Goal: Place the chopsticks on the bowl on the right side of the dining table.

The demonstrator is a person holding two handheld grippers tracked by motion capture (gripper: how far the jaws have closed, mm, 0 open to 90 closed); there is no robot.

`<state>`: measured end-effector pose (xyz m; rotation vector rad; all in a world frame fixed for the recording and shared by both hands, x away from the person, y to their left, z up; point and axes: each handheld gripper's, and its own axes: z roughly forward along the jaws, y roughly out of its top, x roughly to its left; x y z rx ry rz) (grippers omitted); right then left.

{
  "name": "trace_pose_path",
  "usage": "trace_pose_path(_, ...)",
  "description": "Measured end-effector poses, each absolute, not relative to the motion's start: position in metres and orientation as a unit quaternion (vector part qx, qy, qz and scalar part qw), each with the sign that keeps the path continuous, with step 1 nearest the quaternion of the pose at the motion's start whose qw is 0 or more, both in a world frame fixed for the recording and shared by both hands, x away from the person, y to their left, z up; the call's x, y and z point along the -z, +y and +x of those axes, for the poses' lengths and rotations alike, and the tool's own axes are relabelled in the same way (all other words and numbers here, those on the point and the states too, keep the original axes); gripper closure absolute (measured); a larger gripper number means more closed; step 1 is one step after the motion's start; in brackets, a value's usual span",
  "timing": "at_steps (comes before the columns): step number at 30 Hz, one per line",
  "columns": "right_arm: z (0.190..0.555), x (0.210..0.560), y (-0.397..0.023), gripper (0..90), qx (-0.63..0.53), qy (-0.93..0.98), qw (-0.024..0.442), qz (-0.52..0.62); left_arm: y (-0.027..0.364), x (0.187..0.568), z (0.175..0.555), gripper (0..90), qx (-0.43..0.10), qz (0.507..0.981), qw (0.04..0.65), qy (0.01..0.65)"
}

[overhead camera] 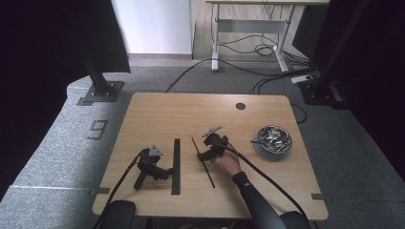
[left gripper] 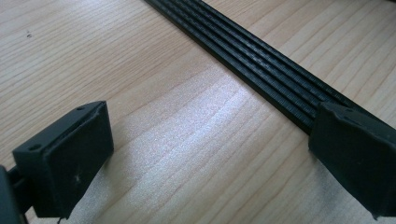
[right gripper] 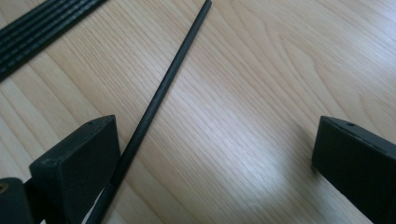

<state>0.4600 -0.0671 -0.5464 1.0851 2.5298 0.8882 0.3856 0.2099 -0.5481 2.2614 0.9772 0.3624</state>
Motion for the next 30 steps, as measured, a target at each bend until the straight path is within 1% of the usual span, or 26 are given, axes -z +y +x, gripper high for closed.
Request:
trace_pose_path(4,0.459,0.546,-0.076,3.5,-0.305,0.865,0.127,0.378,0.21,0.548,0.386,0.0,-0.138,0.861,0.32,0.372)
trace_pose_path(6,0.458,0.545,-0.081,6.6,-0.308,0.863,0.129,0.379,0.21,0.548,0.386,0.0,-0.138,0.861,0.32,0.372)
trace_pose_path(9,0.456,0.543,-0.09,14.8,-0.31,0.862,0.131,0.378,0.21,0.548,0.386,0.0,-0.138,0.861,0.32,0.371)
trace_pose_path(12,0.455,0.542,-0.096,21.0,-0.31,0.862,0.13,0.38,0.21,0.548,0.386,0.0,-0.138,0.86,0.32,0.372)
trace_pose_path(15,0.453,0.54,-0.103,30.2,-0.309,0.863,0.128,0.378,0.21,0.548,0.386,0.0,-0.138,0.86,0.32,0.372)
trace_pose_path(21,0.449,0.536,-0.112,42.5,-0.3,0.862,0.127,0.388,0.21,0.548,0.386,0.0,-0.138,0.86,0.32,0.372)
trace_pose_path(30,0.441,0.532,-0.124,64.0,-0.283,0.867,0.12,0.393,0.21,0.548,0.386,0.0,-0.138,0.861,0.32,0.371)
